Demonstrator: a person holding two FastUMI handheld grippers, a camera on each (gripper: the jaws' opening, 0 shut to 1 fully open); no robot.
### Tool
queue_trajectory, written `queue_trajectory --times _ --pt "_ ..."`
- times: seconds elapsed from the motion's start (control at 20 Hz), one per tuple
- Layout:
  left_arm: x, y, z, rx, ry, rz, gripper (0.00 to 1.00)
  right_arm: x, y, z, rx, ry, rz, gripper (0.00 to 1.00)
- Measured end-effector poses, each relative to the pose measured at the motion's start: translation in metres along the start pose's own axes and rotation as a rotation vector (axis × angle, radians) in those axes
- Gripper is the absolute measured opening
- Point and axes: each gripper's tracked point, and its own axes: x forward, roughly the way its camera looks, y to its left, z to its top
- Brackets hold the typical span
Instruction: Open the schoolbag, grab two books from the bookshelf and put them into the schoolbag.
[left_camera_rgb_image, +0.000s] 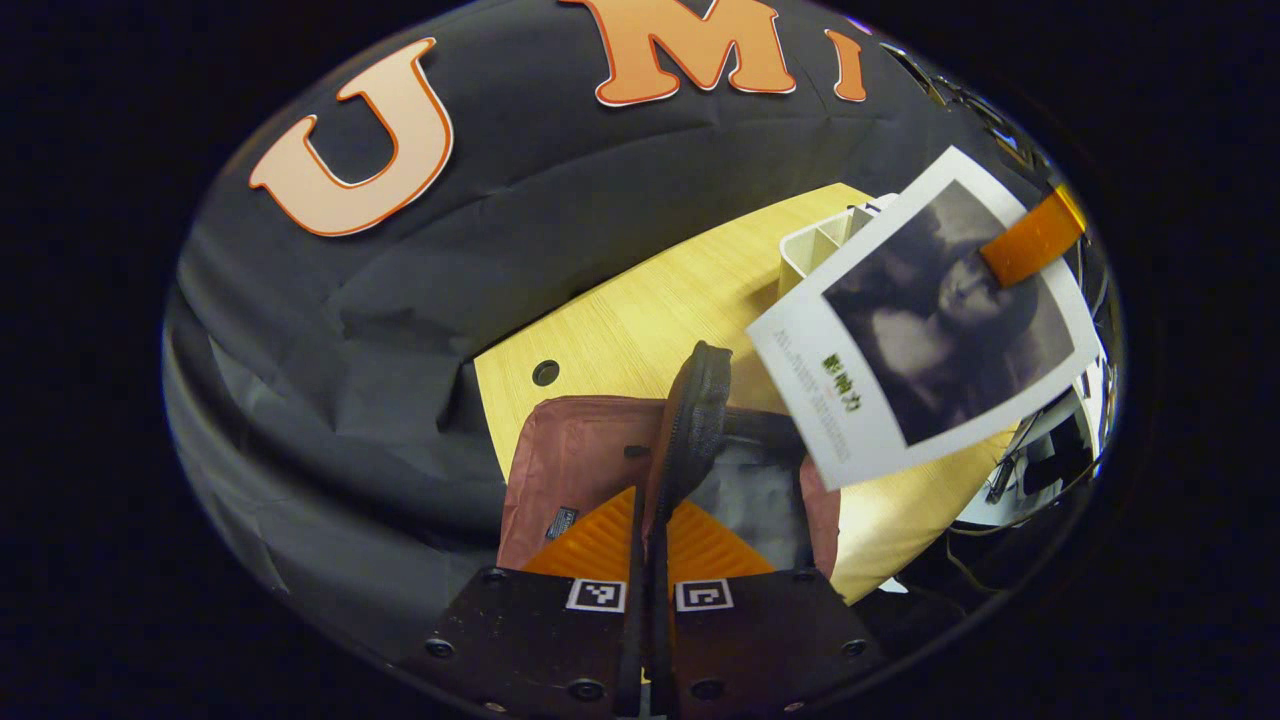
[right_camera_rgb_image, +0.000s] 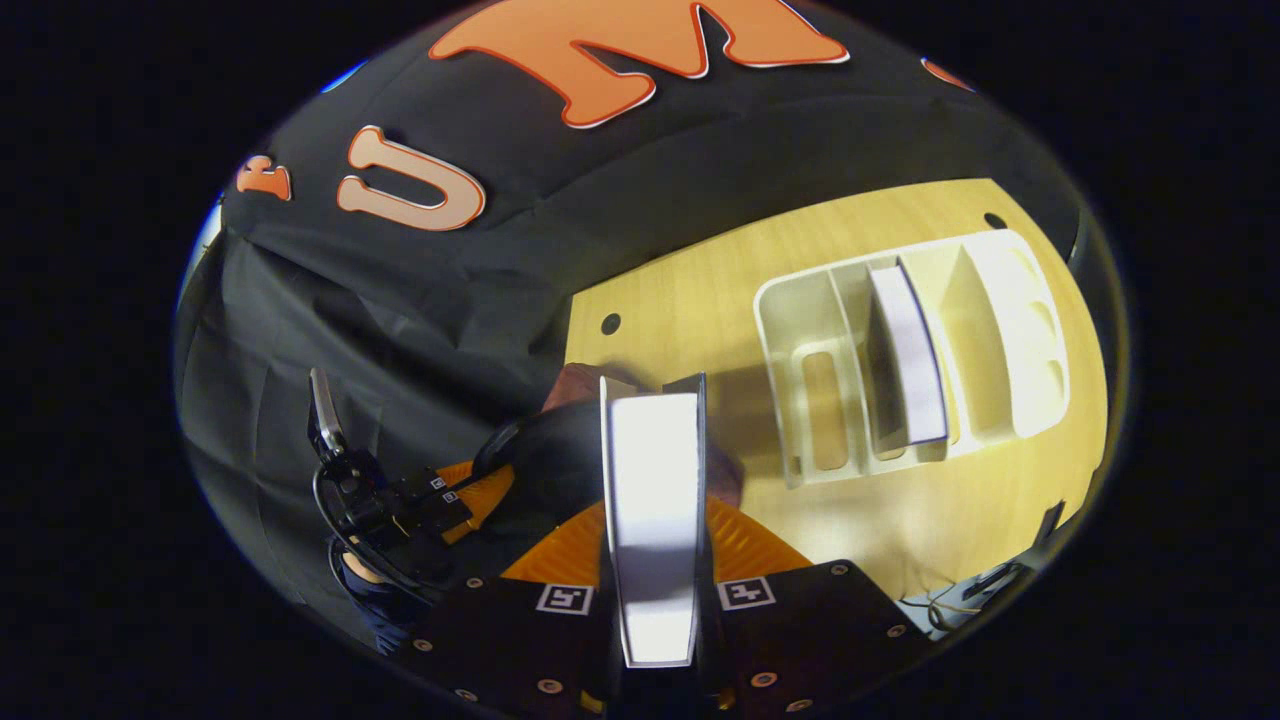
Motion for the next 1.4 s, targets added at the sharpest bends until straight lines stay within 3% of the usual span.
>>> queue_trajectory --times 0.25,0.4,0.65,1.2,1.4 --pt "-0.003 -0.009 -0.002 -0.008 0.004 -0.013 0.03 0.06 0.021 -0.032 0.083 0.027 0.086 0.31" --pt "-0.005 -0.01 0.0 -0.002 0.006 -0.007 0.03 0.094 0.02 -0.047 0.128 0.024 0.087 0.3" --pt "-0.008 -0.02 0.002 -0.001 0.002 -0.024 0.03 0.123 0.028 -0.071 0.211 0.038 0.147 0.3" --pt "-0.012 -0.055 0.013 0.035 -0.056 -0.112 0.03 0.201 0.047 -0.086 0.314 -0.006 0.261 0.3" --pt "-0.008 -0.068 0.009 0.011 -0.058 -0.154 0.02 0.224 0.042 -0.087 0.336 -0.04 0.245 0.3"
